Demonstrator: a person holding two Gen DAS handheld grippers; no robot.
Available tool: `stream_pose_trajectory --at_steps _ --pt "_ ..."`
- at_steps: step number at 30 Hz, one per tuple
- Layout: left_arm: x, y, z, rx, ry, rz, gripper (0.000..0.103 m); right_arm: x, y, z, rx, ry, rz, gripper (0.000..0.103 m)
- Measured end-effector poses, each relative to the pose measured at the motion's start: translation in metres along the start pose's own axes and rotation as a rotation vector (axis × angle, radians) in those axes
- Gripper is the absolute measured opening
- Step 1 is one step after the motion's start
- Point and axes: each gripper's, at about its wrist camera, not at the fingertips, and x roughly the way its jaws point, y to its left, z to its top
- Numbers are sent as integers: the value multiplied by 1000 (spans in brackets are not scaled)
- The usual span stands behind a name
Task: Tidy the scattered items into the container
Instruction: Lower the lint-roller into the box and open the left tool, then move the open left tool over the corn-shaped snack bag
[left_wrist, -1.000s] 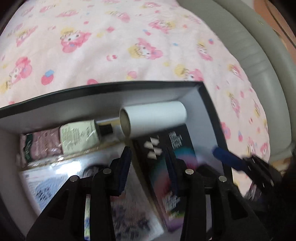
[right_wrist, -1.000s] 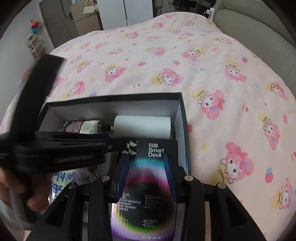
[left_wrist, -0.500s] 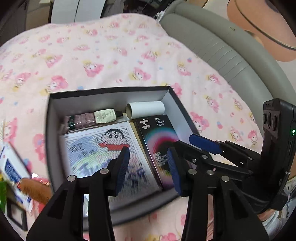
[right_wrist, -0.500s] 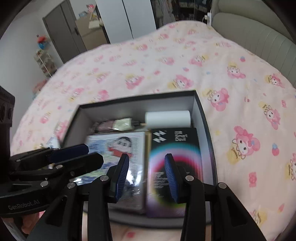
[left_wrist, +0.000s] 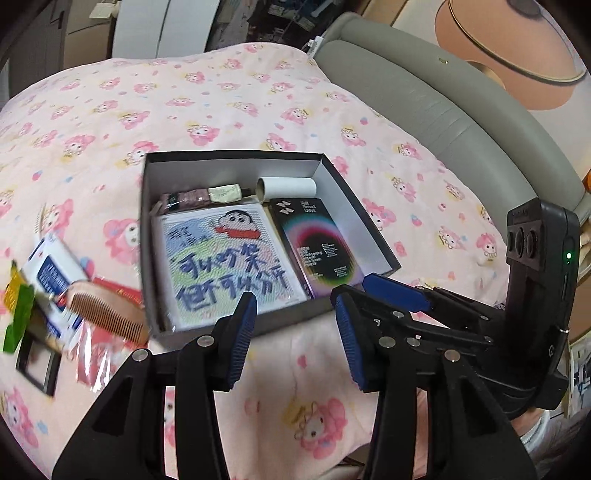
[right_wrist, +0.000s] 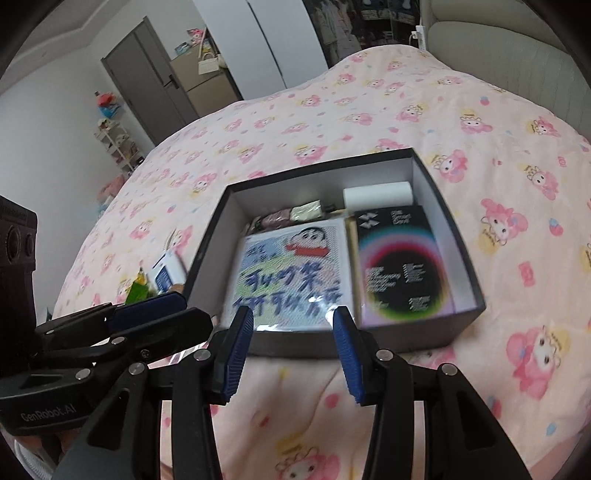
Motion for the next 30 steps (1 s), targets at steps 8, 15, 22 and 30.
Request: stream_pose_trajectory --at_steps 8,15,22,30 --pt "-49 8 -18 2 -64 51 45 -16 40 -15 -76 -1 20 41" --pt "-87 32 -41 -38 -113 118 46 -21 84 -27 -139 2 67 41" --pt "-116 79 -72 -143 -146 169 46 -5 137 -36 -248 38 112 41" --pt "-134 143 -108 -290 -186 234 46 34 199 -41 -359 79 169 41"
